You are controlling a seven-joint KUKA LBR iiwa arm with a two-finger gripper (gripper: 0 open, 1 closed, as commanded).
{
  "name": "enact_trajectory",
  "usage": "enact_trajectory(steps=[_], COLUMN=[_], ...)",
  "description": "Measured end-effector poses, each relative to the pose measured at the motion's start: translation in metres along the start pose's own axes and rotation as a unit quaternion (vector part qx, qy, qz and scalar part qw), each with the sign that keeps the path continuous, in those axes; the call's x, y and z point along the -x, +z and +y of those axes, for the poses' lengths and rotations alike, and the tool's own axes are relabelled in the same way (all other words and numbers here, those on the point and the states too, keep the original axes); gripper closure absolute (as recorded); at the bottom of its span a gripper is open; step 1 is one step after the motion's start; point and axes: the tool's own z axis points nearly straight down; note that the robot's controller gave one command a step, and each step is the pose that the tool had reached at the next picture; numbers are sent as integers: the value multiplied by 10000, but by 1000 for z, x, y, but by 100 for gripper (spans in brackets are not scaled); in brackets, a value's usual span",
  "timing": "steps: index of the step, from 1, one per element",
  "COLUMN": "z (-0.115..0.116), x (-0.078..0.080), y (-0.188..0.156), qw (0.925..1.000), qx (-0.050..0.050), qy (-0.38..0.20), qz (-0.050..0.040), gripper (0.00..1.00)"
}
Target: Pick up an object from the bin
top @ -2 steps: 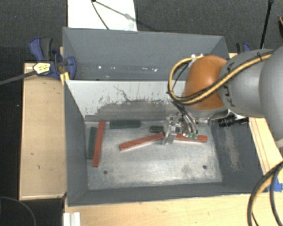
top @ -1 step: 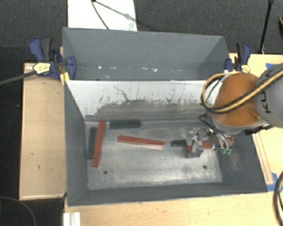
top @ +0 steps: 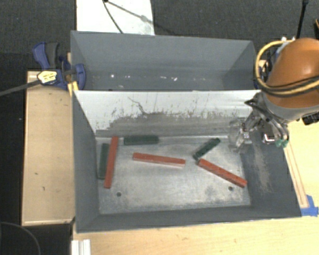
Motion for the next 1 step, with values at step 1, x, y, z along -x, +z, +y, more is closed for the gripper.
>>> enact_trajectory(steps=[1], z=[0], x=[-2], y=[5], qw=[10000], qx=[10], qy=[12], qz=[46], gripper=[0])
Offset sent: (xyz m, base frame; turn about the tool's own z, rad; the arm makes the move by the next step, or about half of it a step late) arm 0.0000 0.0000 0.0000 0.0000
